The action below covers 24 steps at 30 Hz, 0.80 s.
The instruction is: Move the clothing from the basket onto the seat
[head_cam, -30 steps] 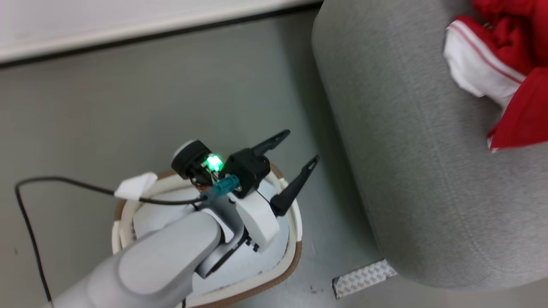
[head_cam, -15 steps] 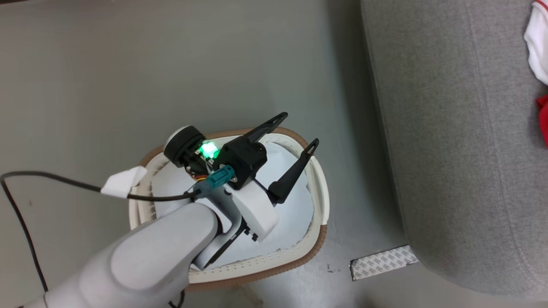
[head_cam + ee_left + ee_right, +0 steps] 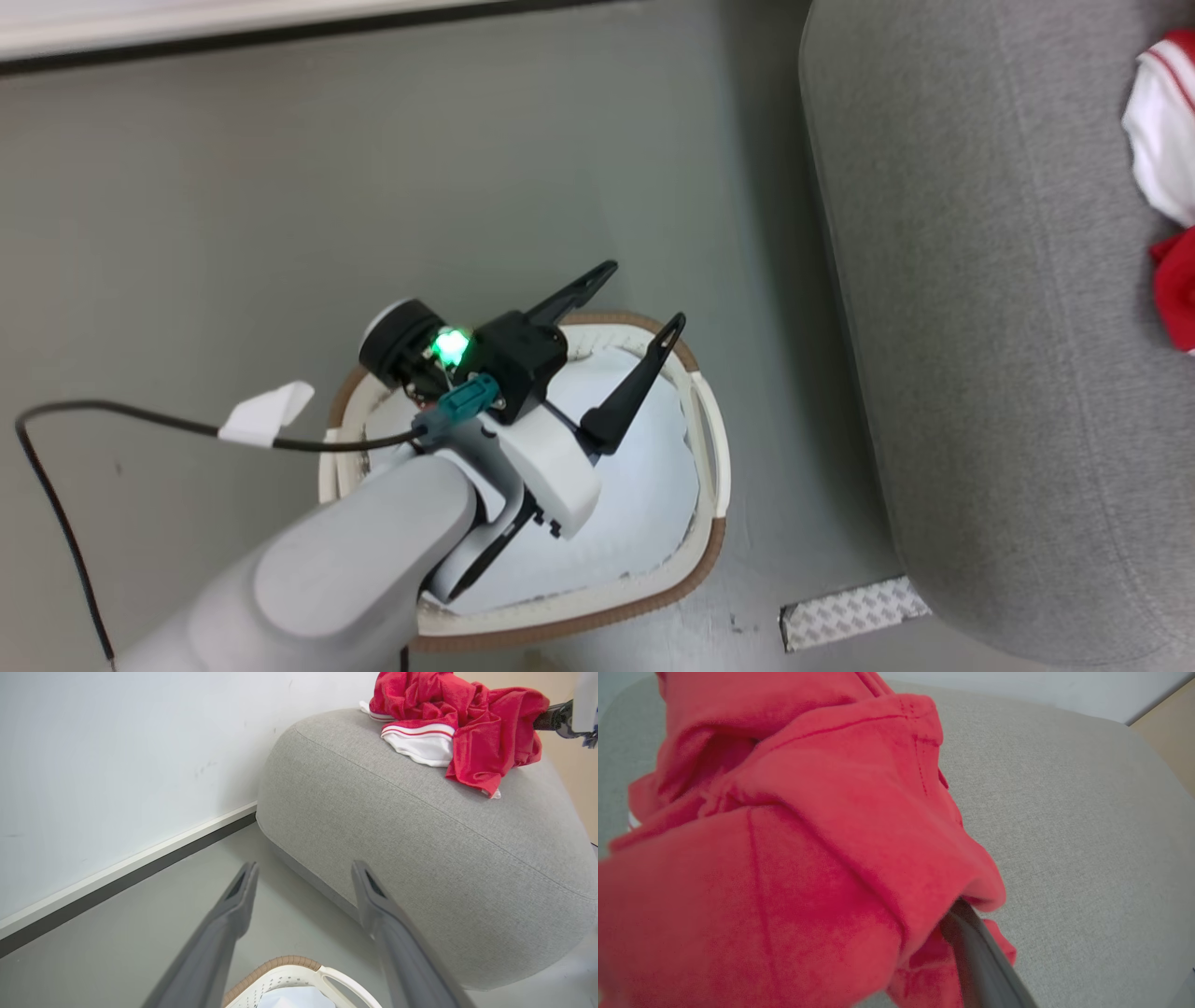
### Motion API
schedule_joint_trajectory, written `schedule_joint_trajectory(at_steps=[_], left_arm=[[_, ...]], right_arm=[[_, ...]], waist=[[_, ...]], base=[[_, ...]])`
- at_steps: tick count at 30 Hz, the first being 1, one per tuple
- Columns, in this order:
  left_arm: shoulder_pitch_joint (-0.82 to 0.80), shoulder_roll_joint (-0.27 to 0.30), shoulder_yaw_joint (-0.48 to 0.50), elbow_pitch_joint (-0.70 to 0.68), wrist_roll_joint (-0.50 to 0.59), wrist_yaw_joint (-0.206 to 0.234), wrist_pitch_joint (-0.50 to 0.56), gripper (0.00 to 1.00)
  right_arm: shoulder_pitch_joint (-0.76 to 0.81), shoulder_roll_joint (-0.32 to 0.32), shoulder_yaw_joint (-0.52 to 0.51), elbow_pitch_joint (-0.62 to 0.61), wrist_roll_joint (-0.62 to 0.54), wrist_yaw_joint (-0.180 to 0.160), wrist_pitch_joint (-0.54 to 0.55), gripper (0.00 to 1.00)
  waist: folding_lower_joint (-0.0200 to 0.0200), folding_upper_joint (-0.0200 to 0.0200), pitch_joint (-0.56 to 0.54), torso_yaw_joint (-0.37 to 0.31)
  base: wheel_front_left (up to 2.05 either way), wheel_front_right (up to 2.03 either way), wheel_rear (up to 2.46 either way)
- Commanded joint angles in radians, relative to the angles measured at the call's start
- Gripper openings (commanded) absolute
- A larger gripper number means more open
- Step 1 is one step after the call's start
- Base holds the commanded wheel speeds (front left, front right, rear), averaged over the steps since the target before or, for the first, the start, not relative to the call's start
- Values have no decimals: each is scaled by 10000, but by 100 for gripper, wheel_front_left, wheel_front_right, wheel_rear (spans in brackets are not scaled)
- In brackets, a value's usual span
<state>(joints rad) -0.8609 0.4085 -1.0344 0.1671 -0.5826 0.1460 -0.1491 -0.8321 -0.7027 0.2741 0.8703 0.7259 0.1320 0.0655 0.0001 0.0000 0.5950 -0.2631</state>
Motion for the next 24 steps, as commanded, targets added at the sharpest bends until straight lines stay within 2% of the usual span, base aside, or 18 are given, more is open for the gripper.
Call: schedule_joint_trajectory(at_steps=[1, 10, 19, 24], left_arm=[[201, -12, 33, 78, -101, 10, -122, 100], [1270, -45, 246, 587, -723, 47, -767, 100], [2379, 46, 895, 541, -1177, 307, -1093, 100], [2962, 45, 1323, 317, -1228, 421, -1148, 100]], right_arm=[[230, -164, 192, -120, 154, -27, 45, 100], [964, -1056, 1763, -1077, 820, -27, 636, 100], [1093, -1670, 2396, -2187, 955, -27, 226, 100], [1205, -1554, 2407, -3101, 992, -27, -624, 100]], waist=[[-1, 0, -398, -26], [-1, 0, -2430, -285], [-1, 0, -4204, -140], [-1, 0, -4913, 205]], base=[[0, 0, 0], [0, 0, 0], [0, 0, 0], [0, 0, 0]])
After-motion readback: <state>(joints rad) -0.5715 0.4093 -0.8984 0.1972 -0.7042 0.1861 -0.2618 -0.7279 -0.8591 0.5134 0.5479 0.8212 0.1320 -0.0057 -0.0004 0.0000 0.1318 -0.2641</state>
